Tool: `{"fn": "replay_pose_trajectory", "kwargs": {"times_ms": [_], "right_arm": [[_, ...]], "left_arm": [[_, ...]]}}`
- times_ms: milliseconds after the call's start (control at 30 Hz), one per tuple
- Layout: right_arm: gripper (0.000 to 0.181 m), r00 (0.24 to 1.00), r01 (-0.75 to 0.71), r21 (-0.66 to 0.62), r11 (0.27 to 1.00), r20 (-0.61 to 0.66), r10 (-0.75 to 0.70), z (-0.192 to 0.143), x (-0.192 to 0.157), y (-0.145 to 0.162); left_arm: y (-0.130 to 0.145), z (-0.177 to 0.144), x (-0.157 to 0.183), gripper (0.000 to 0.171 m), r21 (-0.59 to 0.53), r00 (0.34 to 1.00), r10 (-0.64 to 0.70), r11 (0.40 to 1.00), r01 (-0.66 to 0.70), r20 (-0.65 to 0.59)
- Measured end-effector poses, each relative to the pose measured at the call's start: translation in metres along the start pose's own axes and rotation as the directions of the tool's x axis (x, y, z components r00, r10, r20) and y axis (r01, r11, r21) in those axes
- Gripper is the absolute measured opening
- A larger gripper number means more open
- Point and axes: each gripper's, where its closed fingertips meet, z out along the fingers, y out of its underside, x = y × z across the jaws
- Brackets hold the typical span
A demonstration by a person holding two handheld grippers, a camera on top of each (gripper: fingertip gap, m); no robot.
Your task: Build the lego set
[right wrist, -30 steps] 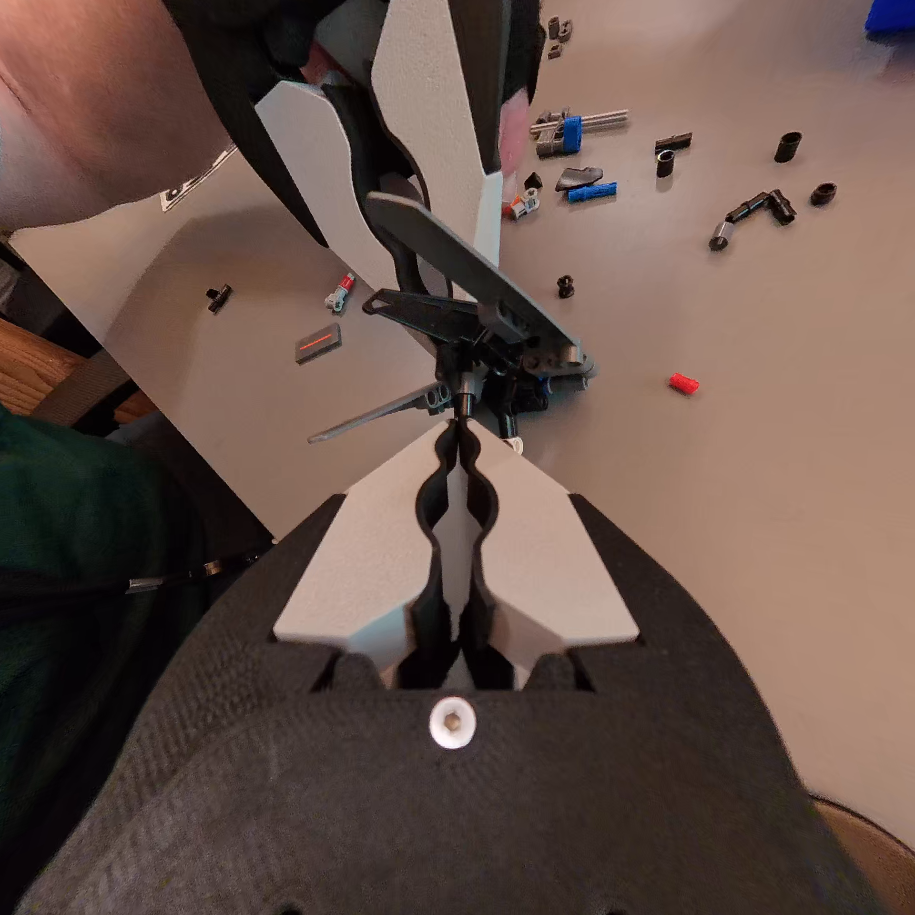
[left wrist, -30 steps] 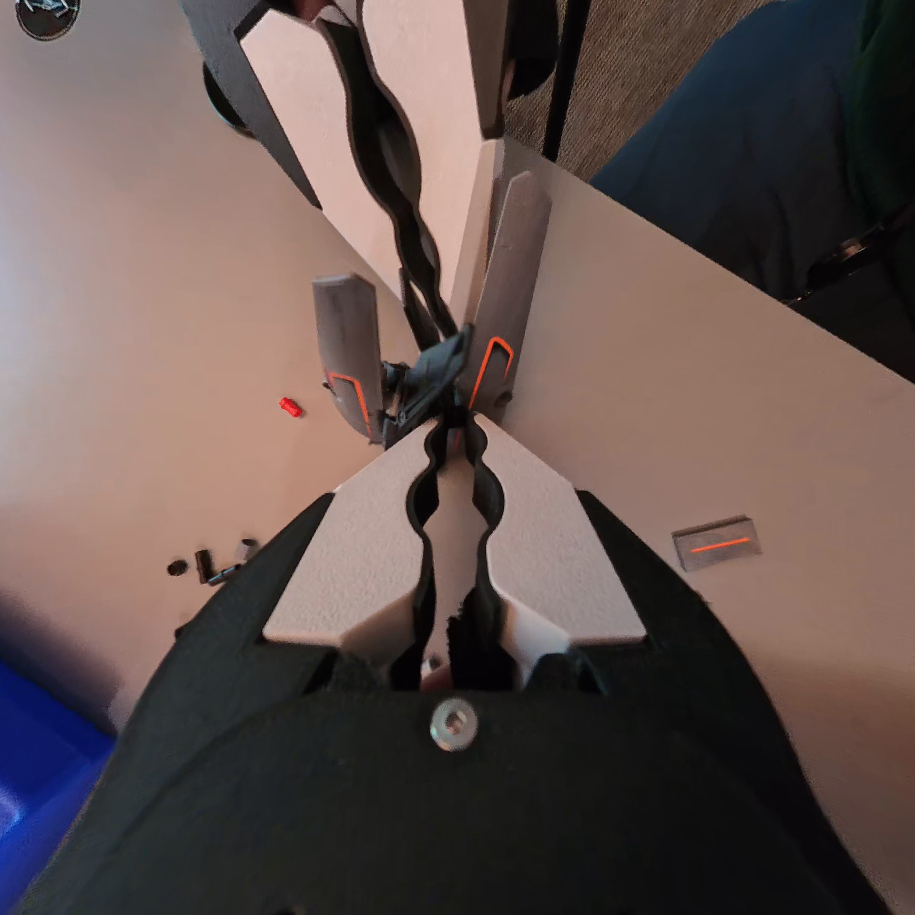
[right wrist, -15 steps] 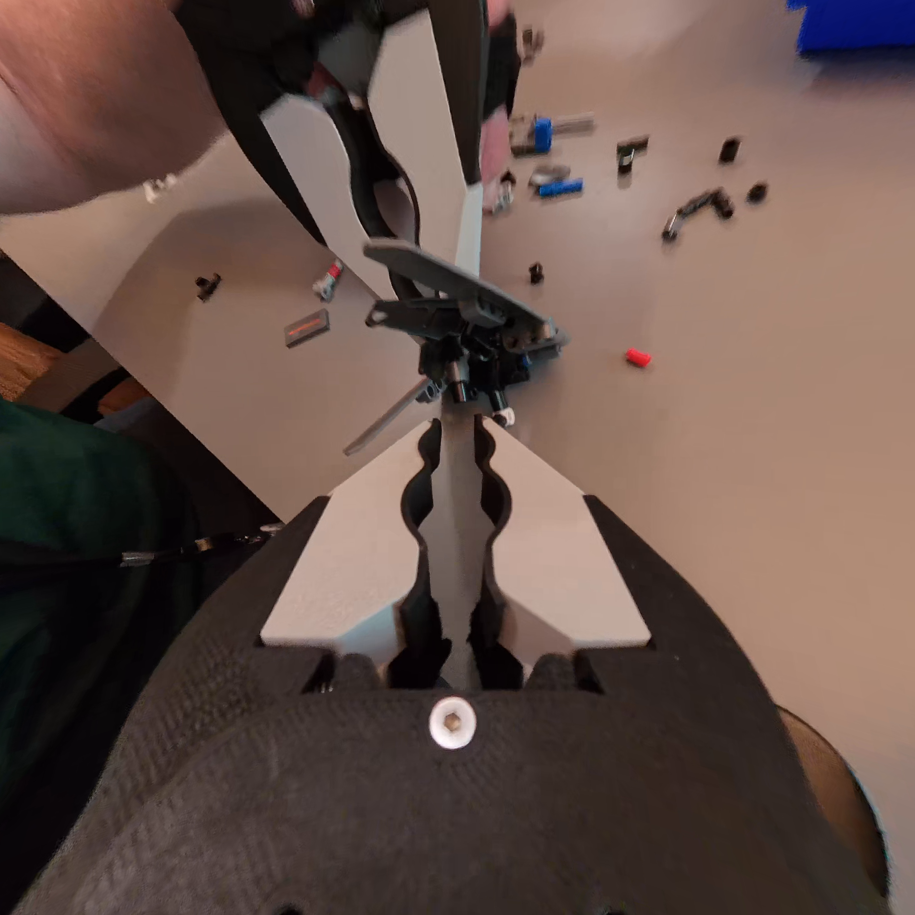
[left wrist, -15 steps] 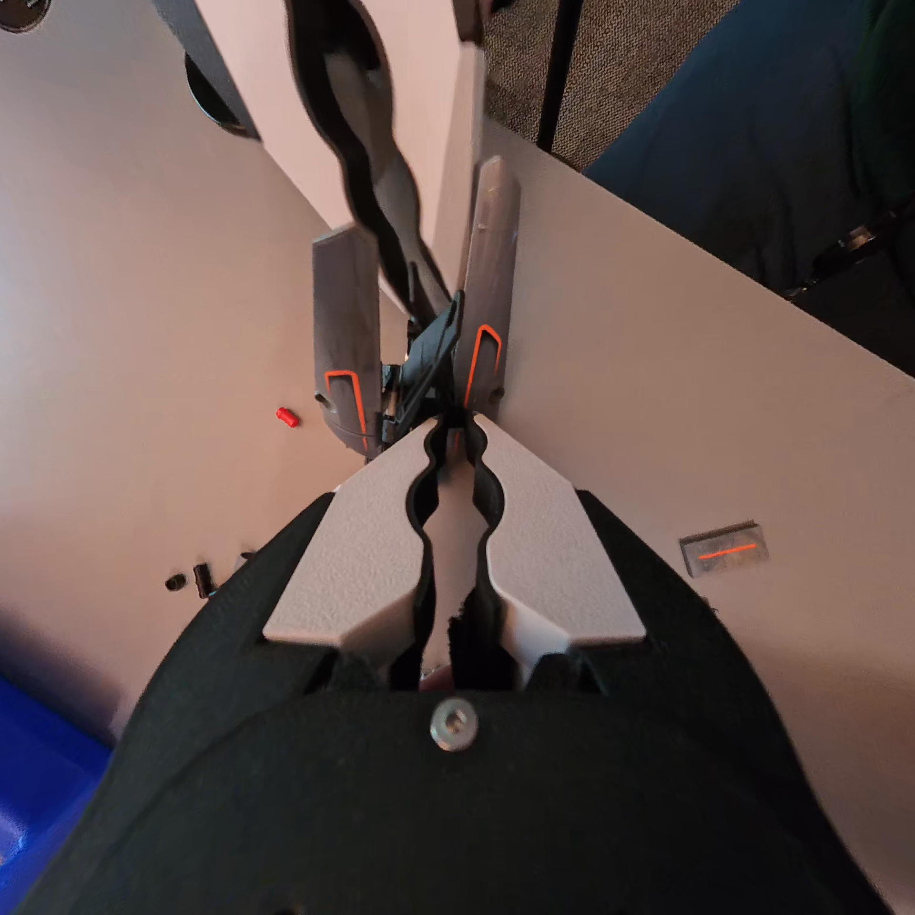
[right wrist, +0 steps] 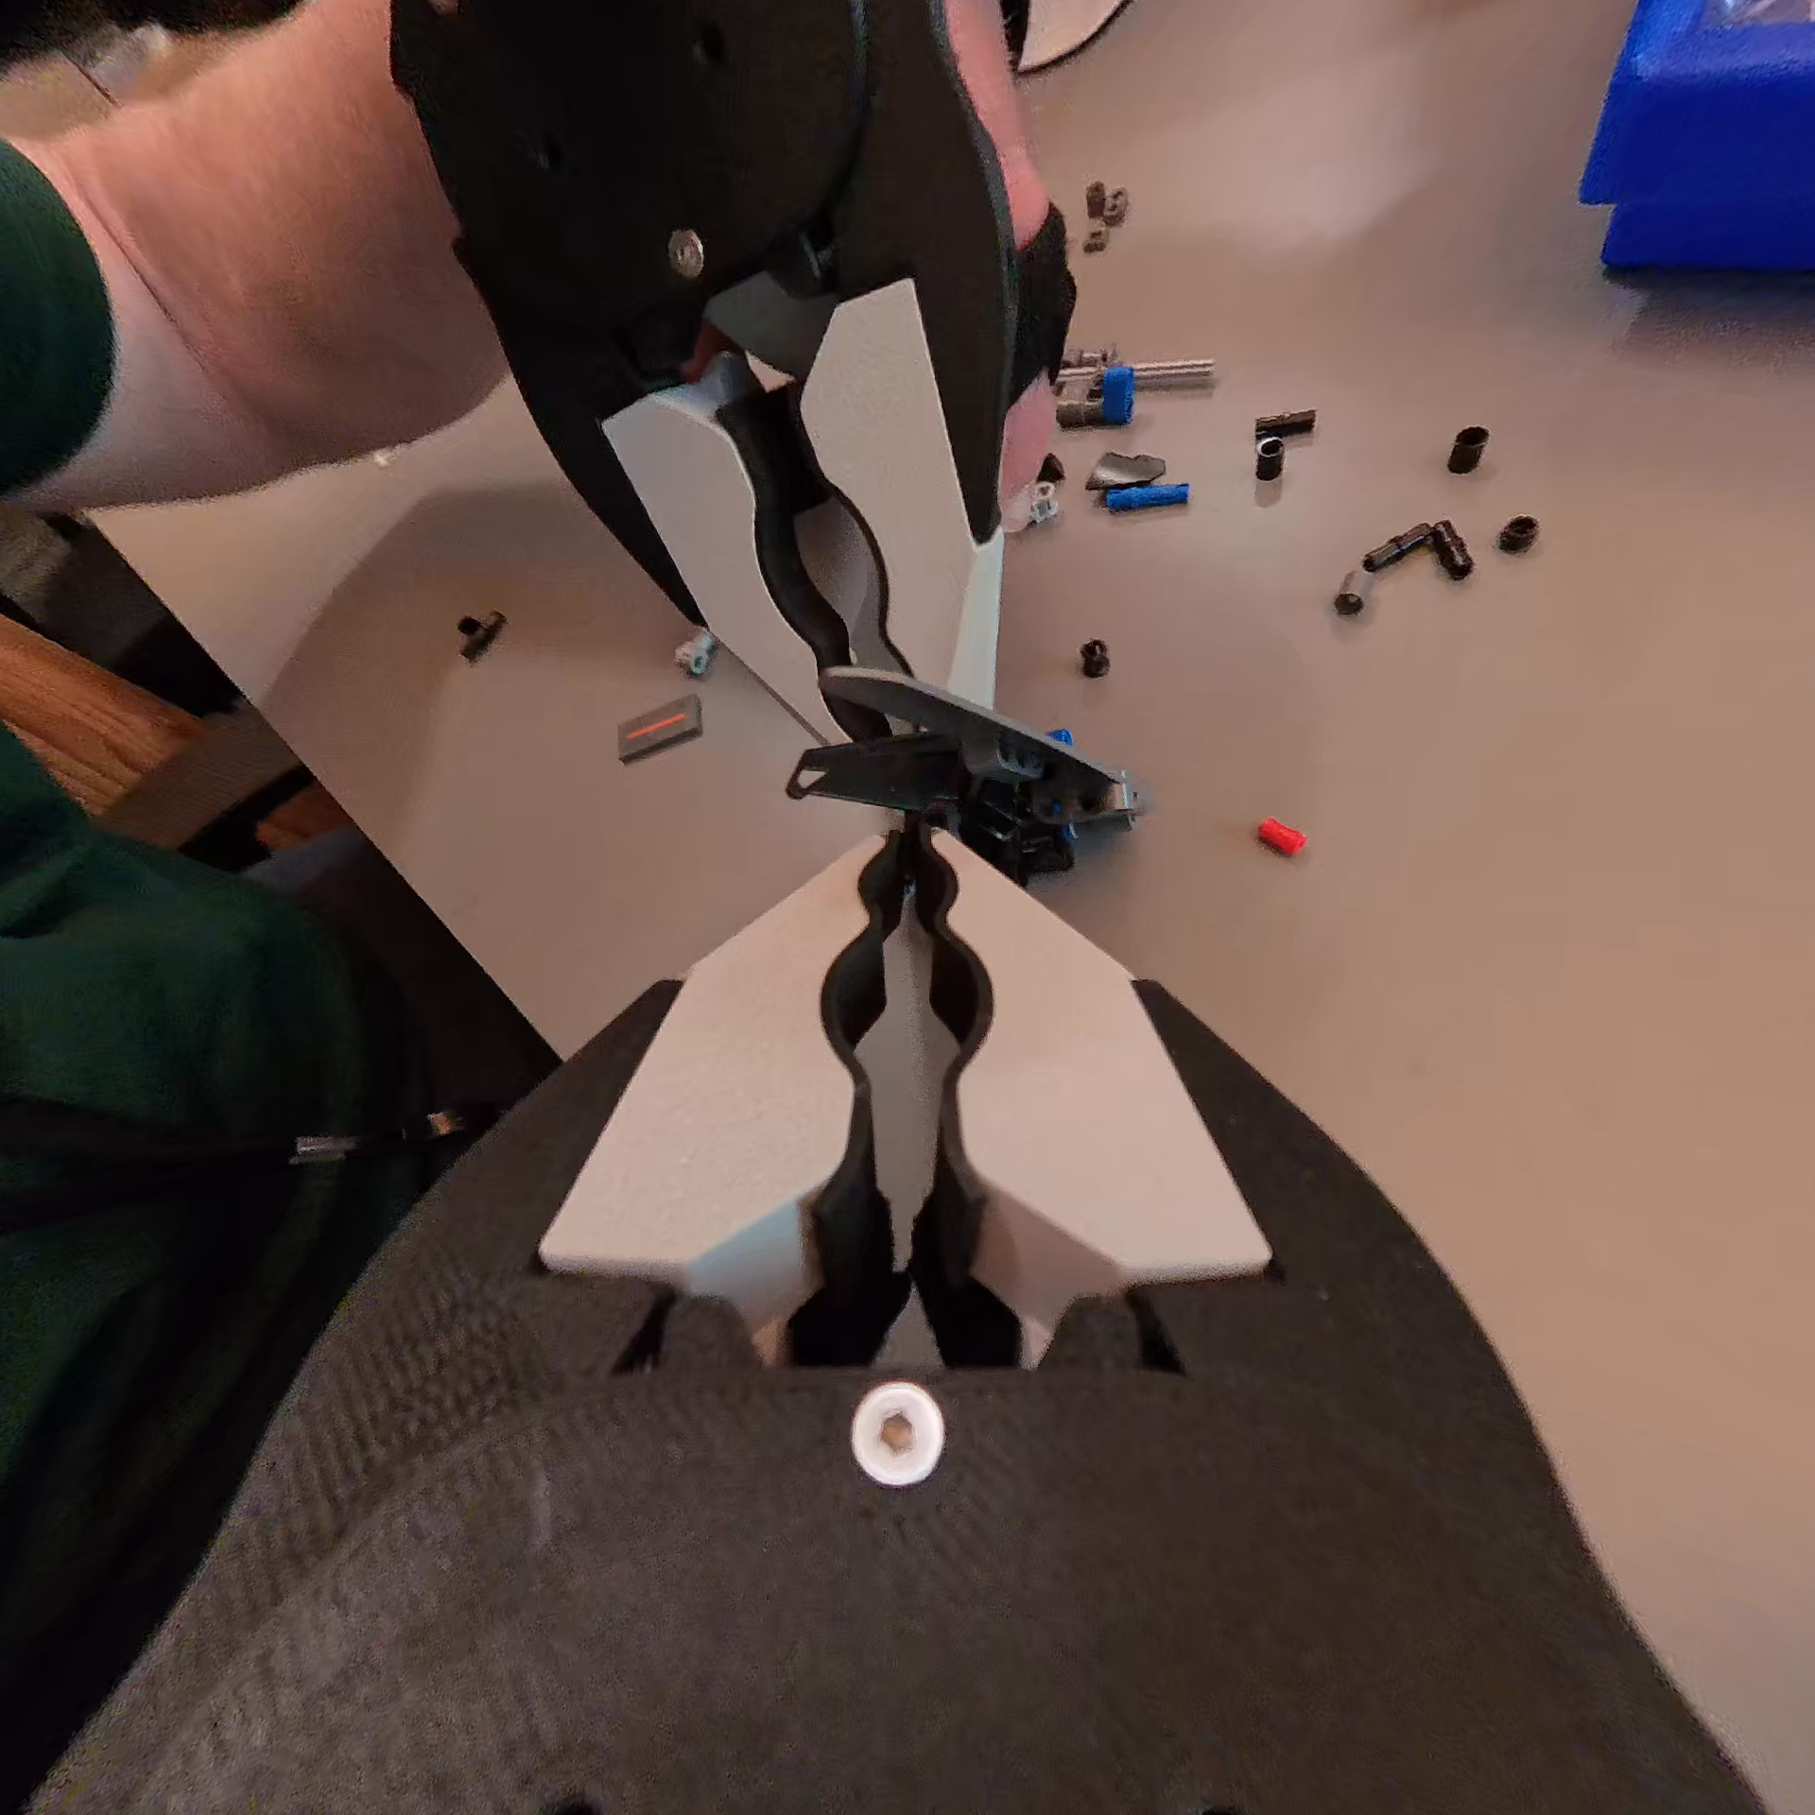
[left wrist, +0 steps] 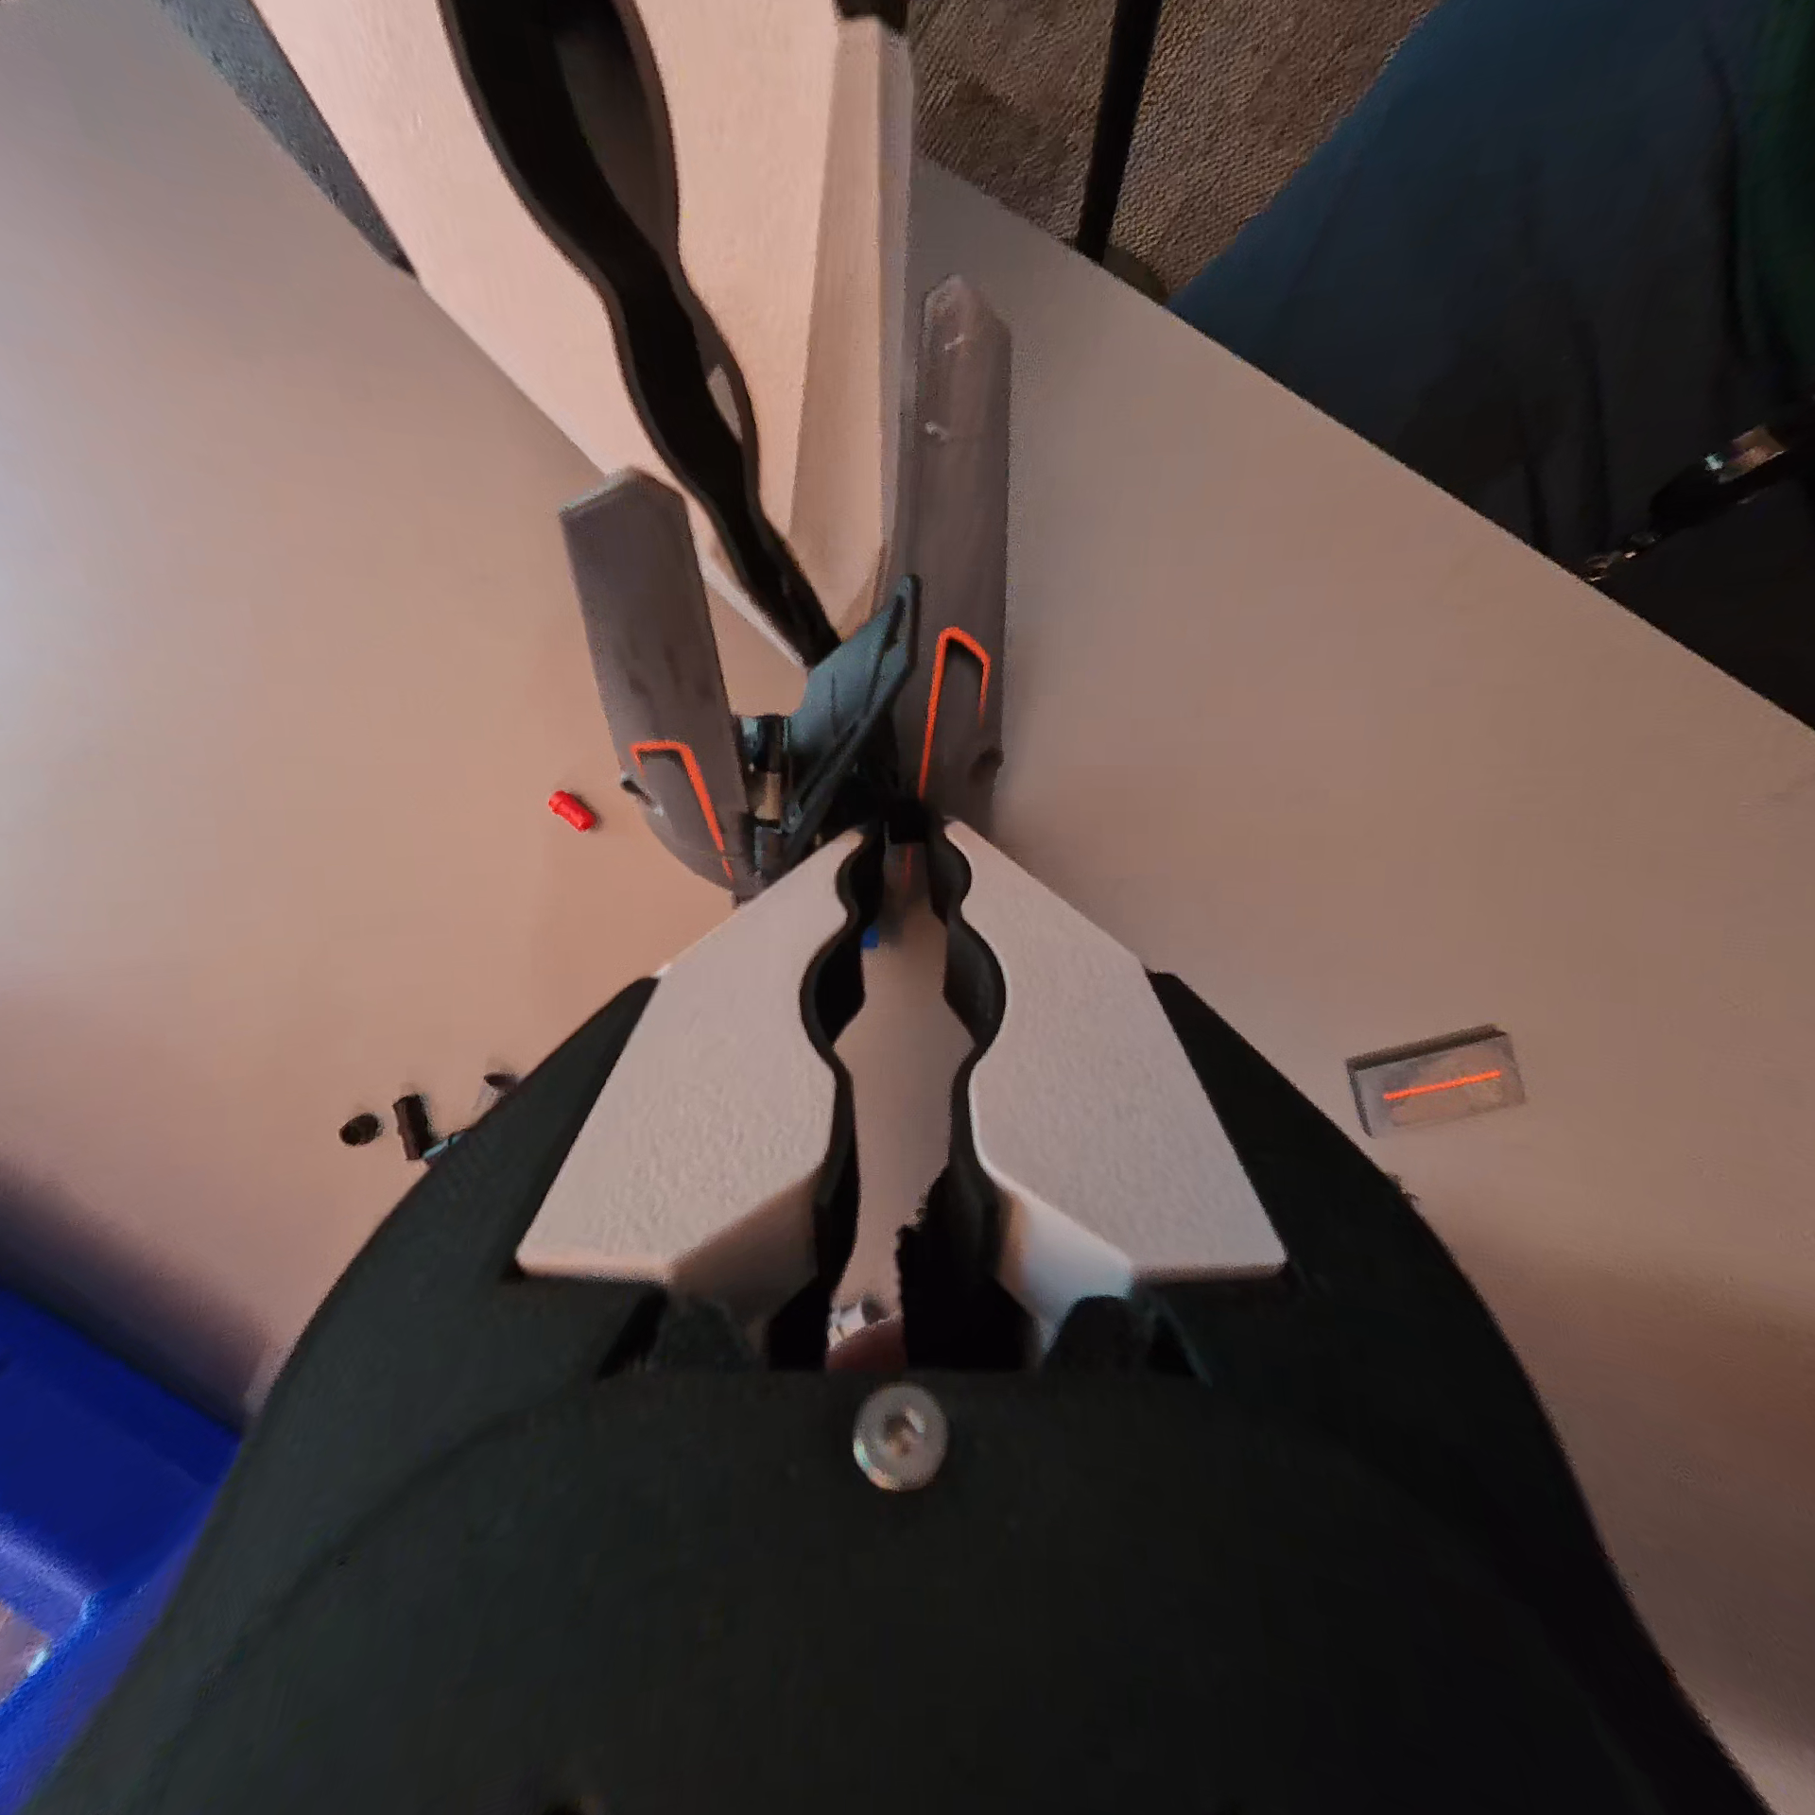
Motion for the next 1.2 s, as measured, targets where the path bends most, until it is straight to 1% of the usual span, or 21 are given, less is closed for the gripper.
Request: {"fn": "replay_pose_trajectory", "kwargs": {"times_ms": [67, 133, 200, 233, 267, 300, 400, 467, 533, 600, 633, 733, 800, 867, 933, 967, 1100, 1200], "right_arm": [[0.000, 0.999, -0.031, 0.020, 0.999, 0.011, 0.031, 0.000, 0.001, -0.001], [0.000, 0.999, -0.037, 0.032, 0.999, 0.021, 0.037, 0.001, 0.001, -0.002], [0.000, 0.999, -0.037, 0.040, 0.999, 0.011, 0.037, 0.001, 0.002, -0.002], [0.000, 1.000, -0.030, 0.054, 0.998, 0.002, 0.030, 0.001, 0.003, -0.003], [0.000, 1.000, -0.024, 0.061, 0.998, -0.013, 0.025, 0.000, 0.004, -0.003], [0.000, 0.999, -0.017, 0.062, 0.998, -0.027, 0.019, -0.001, 0.005, -0.003], [0.000, 0.999, -0.012, 0.079, 0.997, -0.040, 0.016, -0.004, 0.004, -0.003], [0.000, 0.999, -0.017, 0.096, 0.995, -0.046, 0.022, -0.006, 0.005, -0.003], [0.000, 0.998, -0.022, 0.115, 0.993, -0.055, 0.029, -0.007, 0.006, -0.004], [0.000, 0.998, -0.017, 0.115, 0.993, -0.057, 0.024, -0.008, 0.006, -0.003], [0.000, 0.998, -0.017, 0.119, 0.993, -0.056, 0.024, -0.007, 0.005, -0.003], [0.000, 0.998, -0.007, 0.135, 0.991, -0.063, 0.015, -0.006, 0.004, -0.004], [0.000, 0.998, 0.003, 0.143, 0.990, -0.069, 0.007, -0.007, 0.005, -0.004], [0.000, 0.999, 0.001, 0.150, 0.989, -0.049, 0.006, -0.005, 0.003, -0.004], [0.000, 0.999, 0.003, 0.156, 0.988, -0.035, 0.002, -0.004, 0.002, -0.004], [0.000, 1.000, 0.004, 0.156, 0.988, -0.030, 0.001, -0.004, 0.001, -0.004], [0.000, 1.000, 0.005, 0.187, 0.982, -0.022, -0.001, -0.008, 0.003, -0.007], [0.000, 1.000, -0.015, 0.198, 0.980, 0.002, 0.014, -0.011, 0.006, -0.006]], "left_arm": [[0.004, -0.001, 0.000, 0.022, -0.021, 0.999, -0.021, 1.000, 0.021, 0.038], [0.008, -0.005, 0.003, 0.030, -0.013, 0.995, -0.071, 0.997, 0.072, 0.071], [0.012, -0.011, 0.004, 0.038, 0.028, 0.982, -0.151, 0.988, 0.149, 0.117], [0.015, -0.014, 0.000, 0.041, 0.044, 0.965, -0.202, 0.979, 0.197, 0.168], [0.014, -0.017, -0.001, 0.040, 0.080, 0.944, -0.252, 0.967, 0.240, 0.212], [0.011, -0.018, 0.001, 0.044, 0.128, 0.923, -0.303, 0.952, 0.279, 0.236], [0.002, -0.013, 0.005, 0.058, 0.229, 0.833, -0.434, 0.899, 0.374, 0.343], [-0.003, -0.010, 0.004, 0.063, 0.287, 0.745, -0.508, 0.861, 0.420, 0.433], [-0.005, -0.009, 0.001, 0.072, 0.344, 0.643, -0.574, 0.819, 0.460, 0.507], [-0.008, -0.009, 0.000, 0.080, 0.370, 0.564, -0.598, 0.800, 0.473, 0.570], [-0.009, -0.009, -0.001, 0.081, 0.381, 0.528, -0.603, 0.793, 0.475, 0.598], [-0.011, -0.006, -0.004, 0.080, 0.381, 0.457, -0.586, 0.799, 0.466, 0.669], [-0.011, -0.001, -0.007, 0.082, 0.369, 0.427, -0.580, 0.795, 0.481, 0.694], [-0.009, 0.002, -0.009, 0.079, 0.345, 0.404, -0.555, 0.804, 0.484, 0.727], [-0.004, 0.002, -0.012, 0.073, 0.319, 0.374, -0.528, 0.809, 0.493, 0.762], [-0.002, 0.001, -0.013, 0.066, 0.310, 0.362, -0.518, 0.811, 0.496, 0.775], [-0.002, -0.003, -0.015, 0.049, 0.312, 0.344, -0.511, 0.812, 0.492, 0.787], [0.001, 0.001, -0.015, 0.041, 0.296, 0.352, -0.507, 0.811, 0.505, 0.787]]}}
